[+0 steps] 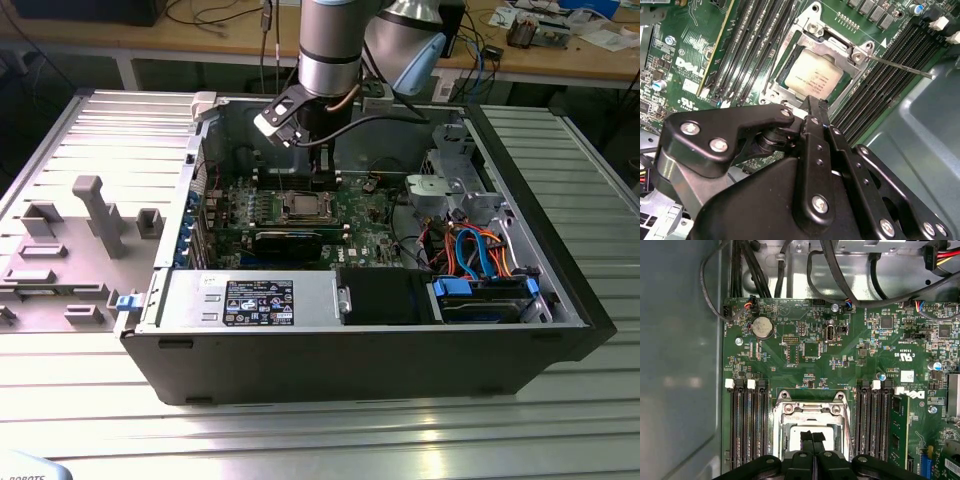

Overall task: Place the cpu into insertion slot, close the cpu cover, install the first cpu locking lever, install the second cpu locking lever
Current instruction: 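Close the cpu cover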

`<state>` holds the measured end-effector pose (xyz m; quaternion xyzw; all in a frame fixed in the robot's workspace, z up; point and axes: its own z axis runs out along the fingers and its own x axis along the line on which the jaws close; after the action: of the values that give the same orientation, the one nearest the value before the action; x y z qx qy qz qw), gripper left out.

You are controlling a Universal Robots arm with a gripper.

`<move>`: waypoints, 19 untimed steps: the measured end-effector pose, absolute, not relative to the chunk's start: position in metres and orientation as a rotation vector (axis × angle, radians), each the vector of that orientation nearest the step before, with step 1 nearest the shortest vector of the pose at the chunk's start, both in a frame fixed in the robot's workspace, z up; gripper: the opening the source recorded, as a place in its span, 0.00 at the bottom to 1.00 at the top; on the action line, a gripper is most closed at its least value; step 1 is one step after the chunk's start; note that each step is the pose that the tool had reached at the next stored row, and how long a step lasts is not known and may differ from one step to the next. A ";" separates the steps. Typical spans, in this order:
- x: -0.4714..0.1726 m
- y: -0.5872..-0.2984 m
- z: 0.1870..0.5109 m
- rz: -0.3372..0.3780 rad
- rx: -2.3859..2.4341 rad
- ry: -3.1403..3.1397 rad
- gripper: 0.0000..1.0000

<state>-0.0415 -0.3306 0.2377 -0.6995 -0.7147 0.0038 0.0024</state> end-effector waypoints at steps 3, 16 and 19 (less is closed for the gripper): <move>-0.042 -0.331 0.238 0.012 -2.194 -2.242 0.11; -0.048 -0.331 0.233 0.011 -2.194 -2.241 0.11; -0.055 -0.331 0.227 0.011 -2.194 -2.241 0.11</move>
<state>-0.0554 -0.3306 0.2271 -0.6994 -0.7147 0.0034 0.0027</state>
